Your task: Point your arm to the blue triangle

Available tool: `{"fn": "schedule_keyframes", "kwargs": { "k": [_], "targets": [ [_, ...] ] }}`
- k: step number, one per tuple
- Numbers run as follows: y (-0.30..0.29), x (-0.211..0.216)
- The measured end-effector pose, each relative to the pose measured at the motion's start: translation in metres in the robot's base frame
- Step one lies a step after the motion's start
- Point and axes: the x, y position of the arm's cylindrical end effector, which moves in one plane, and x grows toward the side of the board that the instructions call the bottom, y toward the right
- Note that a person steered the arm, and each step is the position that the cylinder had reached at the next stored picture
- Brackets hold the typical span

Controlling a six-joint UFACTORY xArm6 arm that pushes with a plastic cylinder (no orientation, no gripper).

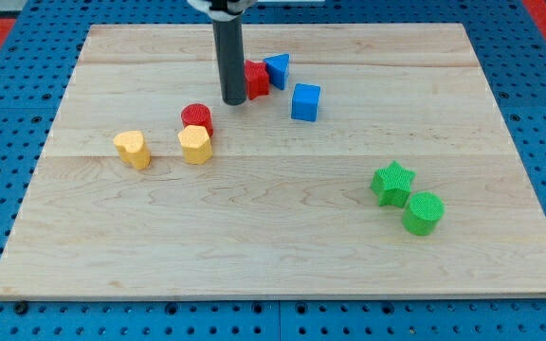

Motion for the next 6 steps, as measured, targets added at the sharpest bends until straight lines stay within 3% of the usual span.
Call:
{"fn": "schedule_keyframes", "kwargs": {
  "k": [1,3,4,5,6],
  "targets": [
    [-0.051,0.009],
    [-0.121,-0.032],
    [-0.108,-0.083],
    [-0.051,-0.114],
    [0.002,-0.114]
  ]
}}
